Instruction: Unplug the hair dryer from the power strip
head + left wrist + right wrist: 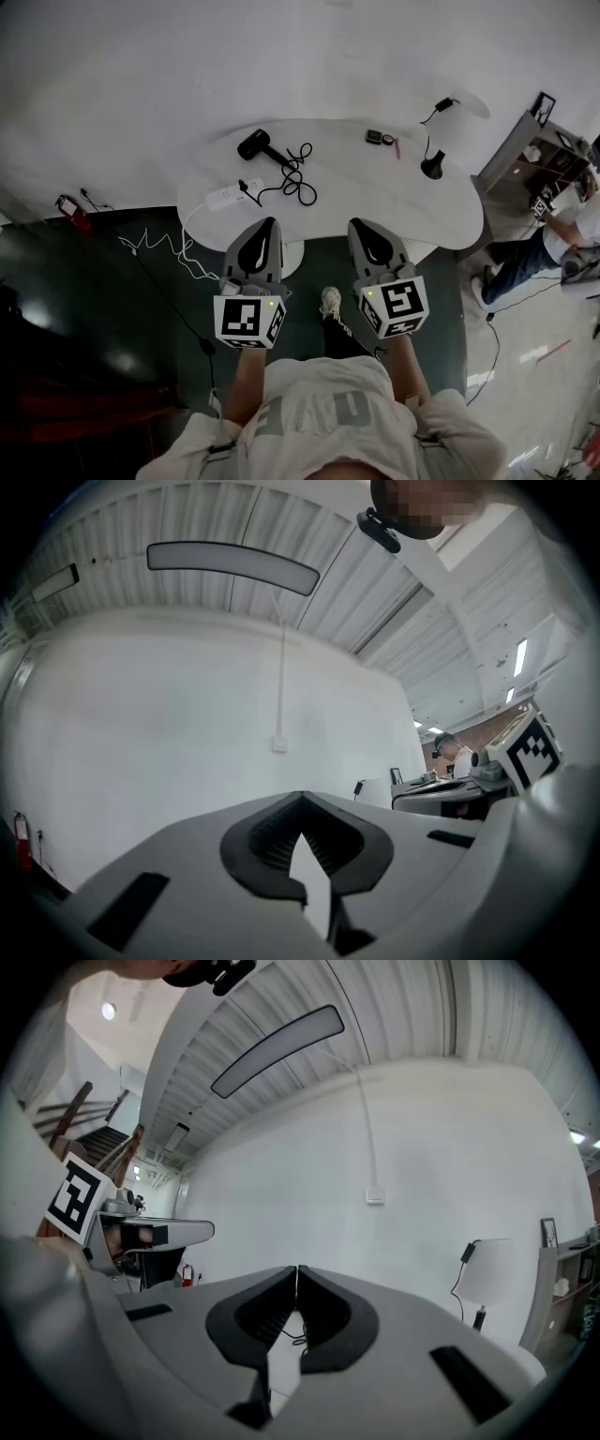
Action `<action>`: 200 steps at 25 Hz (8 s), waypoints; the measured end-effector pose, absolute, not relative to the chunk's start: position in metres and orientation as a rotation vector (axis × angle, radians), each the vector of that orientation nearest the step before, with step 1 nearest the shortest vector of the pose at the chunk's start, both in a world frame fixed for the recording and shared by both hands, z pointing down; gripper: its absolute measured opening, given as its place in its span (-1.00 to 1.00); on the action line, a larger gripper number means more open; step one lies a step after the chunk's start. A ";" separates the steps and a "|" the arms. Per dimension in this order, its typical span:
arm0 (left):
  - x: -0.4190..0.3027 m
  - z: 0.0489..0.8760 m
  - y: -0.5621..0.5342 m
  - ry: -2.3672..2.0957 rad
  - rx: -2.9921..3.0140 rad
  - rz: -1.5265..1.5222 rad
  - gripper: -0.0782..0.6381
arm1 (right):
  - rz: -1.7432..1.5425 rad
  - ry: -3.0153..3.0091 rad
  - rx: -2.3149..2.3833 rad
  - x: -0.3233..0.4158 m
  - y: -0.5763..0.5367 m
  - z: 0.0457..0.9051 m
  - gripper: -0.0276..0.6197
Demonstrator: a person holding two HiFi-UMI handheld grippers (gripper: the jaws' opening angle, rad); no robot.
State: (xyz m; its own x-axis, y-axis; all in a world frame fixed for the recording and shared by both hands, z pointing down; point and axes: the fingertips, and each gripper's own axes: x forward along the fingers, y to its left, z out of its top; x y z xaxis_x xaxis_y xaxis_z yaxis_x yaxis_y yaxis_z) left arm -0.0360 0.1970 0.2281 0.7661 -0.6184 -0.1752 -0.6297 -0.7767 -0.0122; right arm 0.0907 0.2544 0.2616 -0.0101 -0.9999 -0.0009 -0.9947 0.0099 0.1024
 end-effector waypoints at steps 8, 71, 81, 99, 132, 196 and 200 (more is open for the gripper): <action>0.017 0.220 0.117 1.069 -2.914 0.234 -0.76 | -0.216 -2.242 2.006 0.122 0.170 0.240 -0.85; -0.065 0.269 -0.149 1.913 -2.476 0.001 -0.76 | 0.058 -2.800 1.089 0.032 -0.157 0.279 -0.85; -0.089 0.274 -0.147 1.959 -2.462 0.011 -0.76 | 0.057 -2.771 0.976 0.002 -0.159 0.297 -0.85; -0.087 0.321 -0.160 1.848 -2.589 -0.020 -0.76 | 0.261 -2.235 0.488 -0.008 -0.165 0.505 -0.86; -0.028 0.429 -0.159 0.789 -3.046 -0.837 -0.32 | 0.340 -2.004 0.311 0.009 -0.146 0.560 -0.86; 0.004 0.514 -0.134 0.402 -2.913 -0.850 -0.63 | 0.418 -1.936 0.395 0.004 -0.153 0.558 -0.86; 0.002 0.512 -0.136 0.478 -3.030 -0.781 -0.63 | 0.438 -1.953 0.390 0.004 -0.150 0.559 -0.85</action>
